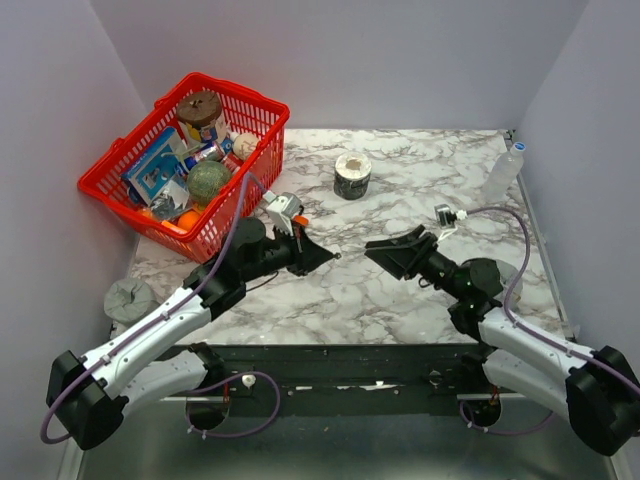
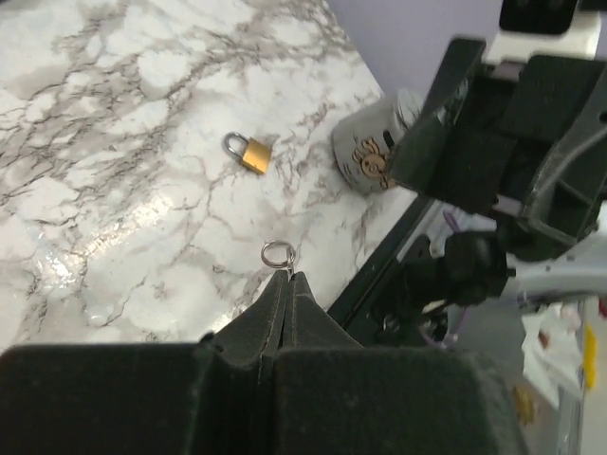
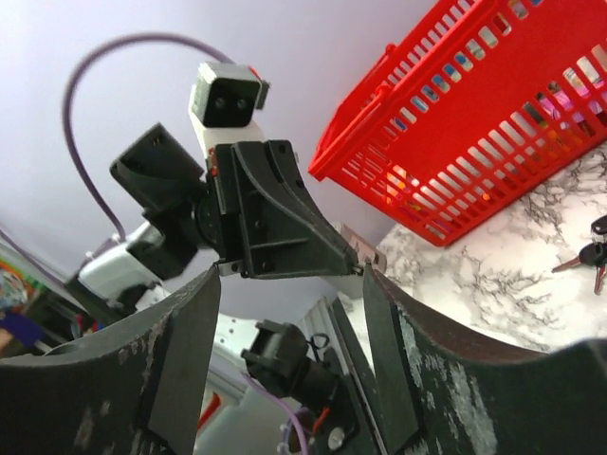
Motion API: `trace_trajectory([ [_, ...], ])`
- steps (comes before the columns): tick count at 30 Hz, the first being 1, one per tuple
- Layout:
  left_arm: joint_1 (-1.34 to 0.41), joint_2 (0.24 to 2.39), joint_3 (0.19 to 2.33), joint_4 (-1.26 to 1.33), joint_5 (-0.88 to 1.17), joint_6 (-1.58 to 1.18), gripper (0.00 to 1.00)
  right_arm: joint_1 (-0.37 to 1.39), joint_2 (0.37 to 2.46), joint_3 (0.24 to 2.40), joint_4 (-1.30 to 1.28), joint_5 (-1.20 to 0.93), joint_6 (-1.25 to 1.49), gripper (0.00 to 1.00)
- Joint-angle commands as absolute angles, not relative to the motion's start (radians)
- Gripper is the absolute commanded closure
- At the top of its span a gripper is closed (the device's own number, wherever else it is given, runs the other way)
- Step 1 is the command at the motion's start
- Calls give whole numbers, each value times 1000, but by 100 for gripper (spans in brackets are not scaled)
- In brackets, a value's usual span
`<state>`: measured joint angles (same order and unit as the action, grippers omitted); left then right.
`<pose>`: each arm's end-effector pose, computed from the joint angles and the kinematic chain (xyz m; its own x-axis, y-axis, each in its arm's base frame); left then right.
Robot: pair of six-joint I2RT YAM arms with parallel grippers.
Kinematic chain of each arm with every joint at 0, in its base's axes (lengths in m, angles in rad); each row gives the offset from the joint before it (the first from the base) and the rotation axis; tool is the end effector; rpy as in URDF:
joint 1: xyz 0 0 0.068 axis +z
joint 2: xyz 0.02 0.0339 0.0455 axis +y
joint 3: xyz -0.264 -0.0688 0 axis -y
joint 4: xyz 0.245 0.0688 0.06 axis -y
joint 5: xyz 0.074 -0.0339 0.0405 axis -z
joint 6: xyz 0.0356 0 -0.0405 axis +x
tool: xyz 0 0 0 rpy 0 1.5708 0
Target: Unlock with the key
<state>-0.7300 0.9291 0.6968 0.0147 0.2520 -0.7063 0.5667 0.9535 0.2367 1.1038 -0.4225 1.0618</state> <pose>0.1581 -0.1534 0.3036 -0.6593 -0.2535 -0.7079 0.5249 0.5189 -0.6747 0.1524 0.1143 0.2532 -0.5522 0.5927 -0.5864 -0.6728 0.0987 0.7332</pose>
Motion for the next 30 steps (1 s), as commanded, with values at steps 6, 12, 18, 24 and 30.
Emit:
trace_trajectory([
  [6,-715,969,851,-273,702,-315,100,560,913,540,320,-741,545,44],
  [12,-716,997,894,-342,825,-253,100,572,937,565,238,-885,454,57],
  [18,-715,1023,934,-396,838,-209,100,592,969,543,305,-983,491,58],
  [24,-715,1037,942,-397,842,-203,100,620,1000,546,333,-1002,505,59],
  [30,-715,1040,942,-394,847,-204,100,637,1023,548,390,-1009,532,61],
])
